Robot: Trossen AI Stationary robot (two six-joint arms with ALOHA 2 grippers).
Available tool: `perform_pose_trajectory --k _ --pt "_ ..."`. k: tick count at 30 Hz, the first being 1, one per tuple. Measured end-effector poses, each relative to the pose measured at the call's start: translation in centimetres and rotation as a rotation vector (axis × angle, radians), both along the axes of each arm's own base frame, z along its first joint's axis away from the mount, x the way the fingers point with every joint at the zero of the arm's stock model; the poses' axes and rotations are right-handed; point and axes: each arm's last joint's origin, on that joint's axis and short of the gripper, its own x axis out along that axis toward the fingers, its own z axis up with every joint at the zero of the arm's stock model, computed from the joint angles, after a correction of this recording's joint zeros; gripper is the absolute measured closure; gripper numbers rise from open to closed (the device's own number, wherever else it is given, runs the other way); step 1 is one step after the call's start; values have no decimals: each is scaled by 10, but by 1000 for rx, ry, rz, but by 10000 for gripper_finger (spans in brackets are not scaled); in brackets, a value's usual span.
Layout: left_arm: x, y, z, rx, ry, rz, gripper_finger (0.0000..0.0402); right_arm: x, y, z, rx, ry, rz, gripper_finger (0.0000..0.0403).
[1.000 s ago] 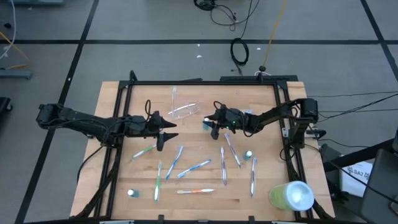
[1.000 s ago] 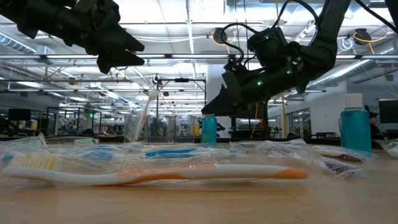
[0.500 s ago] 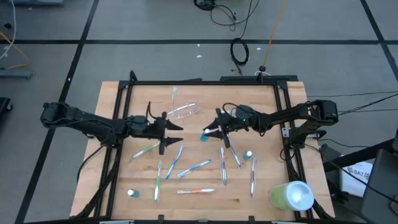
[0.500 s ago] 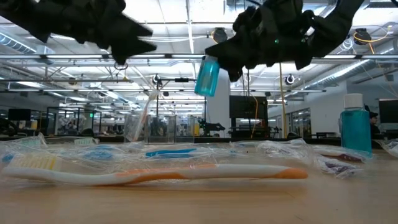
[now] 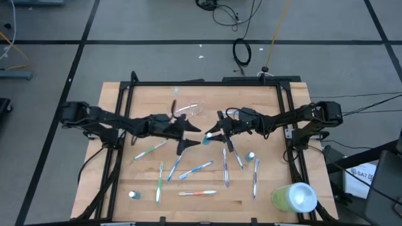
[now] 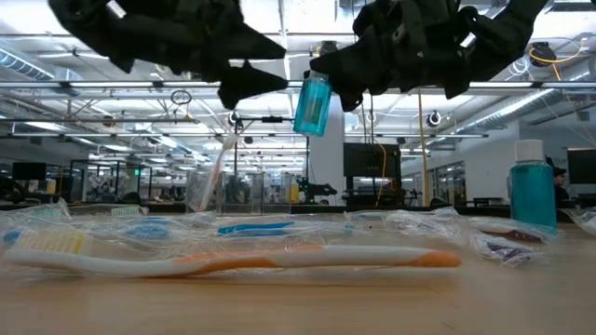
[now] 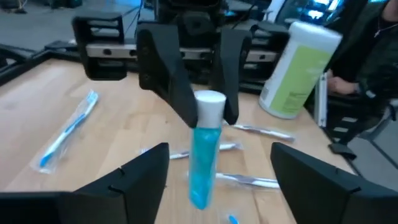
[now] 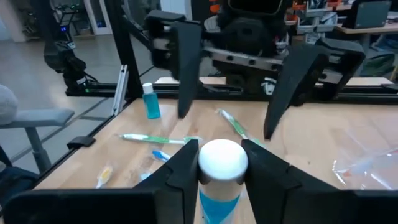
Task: Pick & Place toothbrushing station
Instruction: Put the top mouthwash into the transparent organizer
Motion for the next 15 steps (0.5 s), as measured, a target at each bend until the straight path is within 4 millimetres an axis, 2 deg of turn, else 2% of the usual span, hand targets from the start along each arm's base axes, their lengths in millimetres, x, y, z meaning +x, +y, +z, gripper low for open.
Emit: perform_pose_trajectory --k 3,8,15 --pt "15 2 -6 2 39 15 91 0 0 0 3 4 0 296" --pt "29 2 -11 2 54 14 90 0 0 0 25 8 -2 309" --pt "38 2 -13 -6 61 17 129 0 -1 -2 41 29 -34 294"
